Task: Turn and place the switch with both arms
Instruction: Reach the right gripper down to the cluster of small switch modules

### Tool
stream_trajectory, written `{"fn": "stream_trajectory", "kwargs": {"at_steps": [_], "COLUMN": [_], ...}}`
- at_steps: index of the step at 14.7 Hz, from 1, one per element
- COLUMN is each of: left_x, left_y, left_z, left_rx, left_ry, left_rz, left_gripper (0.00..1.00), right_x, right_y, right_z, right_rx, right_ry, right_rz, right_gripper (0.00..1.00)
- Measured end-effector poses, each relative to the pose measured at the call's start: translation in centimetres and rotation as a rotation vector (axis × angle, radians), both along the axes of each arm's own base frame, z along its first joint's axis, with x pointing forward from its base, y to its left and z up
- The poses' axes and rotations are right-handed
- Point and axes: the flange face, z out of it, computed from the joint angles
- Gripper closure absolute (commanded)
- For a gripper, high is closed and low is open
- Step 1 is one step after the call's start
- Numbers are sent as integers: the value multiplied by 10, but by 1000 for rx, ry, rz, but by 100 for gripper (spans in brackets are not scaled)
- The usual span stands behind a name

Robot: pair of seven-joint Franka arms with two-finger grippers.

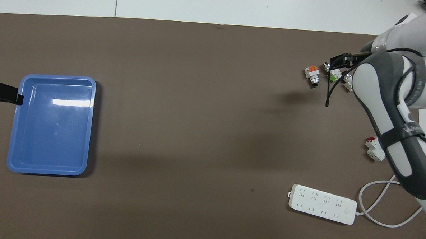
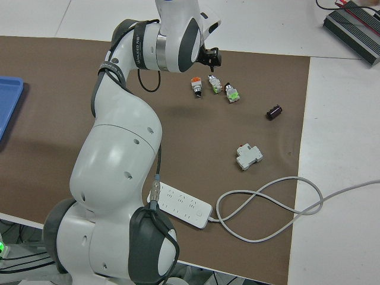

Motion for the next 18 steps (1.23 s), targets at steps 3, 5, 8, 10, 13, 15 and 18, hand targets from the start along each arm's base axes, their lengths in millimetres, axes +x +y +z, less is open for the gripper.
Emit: {"fn": "stream_trajectory", "kwargs": {"at_steps": [3, 5, 8, 10, 13, 15, 18], "left_x": [0, 0, 0, 0, -1, -1, -3], "left_y": [3, 3, 2, 1, 1, 0, -1], "left_z": [0, 0, 0, -1, -3, -4, -5], "left_rx": [0, 0, 0, 0, 0, 0, -1], "left_ry": [0, 0, 1, 2, 8, 9, 13], "left_rz": [5, 5, 4, 2, 1, -1, -3], "left_gripper": [0, 0, 0, 0, 0, 0, 0], "right_x": [16, 21, 25, 26, 27, 30, 33], "right_y": [18, 23, 20, 8, -16, -33, -37], "right_z": [-37, -59, -71, -72, -76, -80, -95], "right_rx": [5, 4, -9, -20, -41, -62, -85], "right_ry": [-16, -11, -12, -13, -17, -43, -54], "right_rz": [24, 33, 89, 132, 208, 274, 367], "right_gripper": [0, 0, 0, 0, 0, 4, 8]}}
